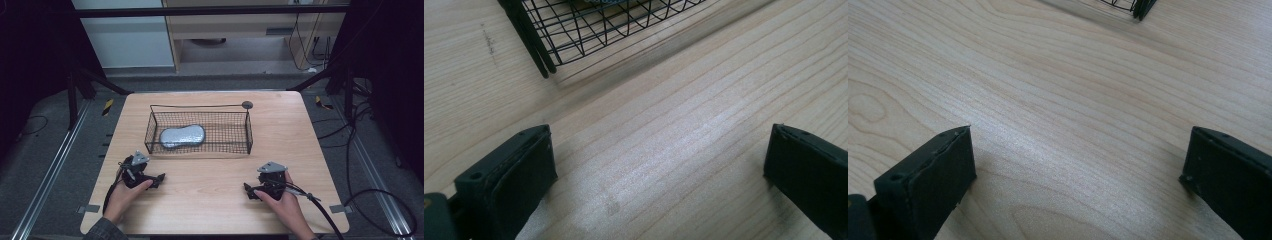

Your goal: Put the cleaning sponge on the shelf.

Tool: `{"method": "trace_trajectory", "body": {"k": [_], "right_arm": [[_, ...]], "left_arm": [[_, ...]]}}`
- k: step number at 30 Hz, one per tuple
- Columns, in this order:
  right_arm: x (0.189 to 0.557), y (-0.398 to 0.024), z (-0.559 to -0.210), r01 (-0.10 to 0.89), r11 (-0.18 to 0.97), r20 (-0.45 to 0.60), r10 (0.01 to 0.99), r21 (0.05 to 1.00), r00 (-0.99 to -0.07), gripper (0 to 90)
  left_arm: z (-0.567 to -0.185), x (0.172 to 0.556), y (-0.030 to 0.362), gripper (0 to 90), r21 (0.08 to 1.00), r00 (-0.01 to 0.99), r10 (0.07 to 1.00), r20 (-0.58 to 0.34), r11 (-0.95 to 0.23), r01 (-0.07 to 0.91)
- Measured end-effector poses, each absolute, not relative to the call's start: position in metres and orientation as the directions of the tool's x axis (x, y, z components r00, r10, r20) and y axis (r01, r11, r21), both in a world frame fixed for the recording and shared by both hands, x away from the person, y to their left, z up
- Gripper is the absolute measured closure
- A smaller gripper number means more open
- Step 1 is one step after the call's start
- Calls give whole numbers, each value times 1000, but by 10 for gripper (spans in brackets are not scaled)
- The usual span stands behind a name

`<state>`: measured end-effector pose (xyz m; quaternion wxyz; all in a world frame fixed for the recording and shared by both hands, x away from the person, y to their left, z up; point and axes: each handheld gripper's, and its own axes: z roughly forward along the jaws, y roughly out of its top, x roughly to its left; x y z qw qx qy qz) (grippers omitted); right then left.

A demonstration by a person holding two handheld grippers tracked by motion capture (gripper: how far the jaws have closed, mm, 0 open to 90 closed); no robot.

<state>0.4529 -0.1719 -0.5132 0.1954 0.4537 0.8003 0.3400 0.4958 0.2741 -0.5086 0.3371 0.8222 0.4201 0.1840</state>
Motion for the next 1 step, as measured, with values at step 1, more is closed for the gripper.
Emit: {"method": "trace_trajectory", "body": {"k": [1], "right_arm": [[453,-172,-513,592,360,-6,857,721,-515,4]], "left_arm": [[-509,496,274,0,709,579,815,19,-419,567]]}}
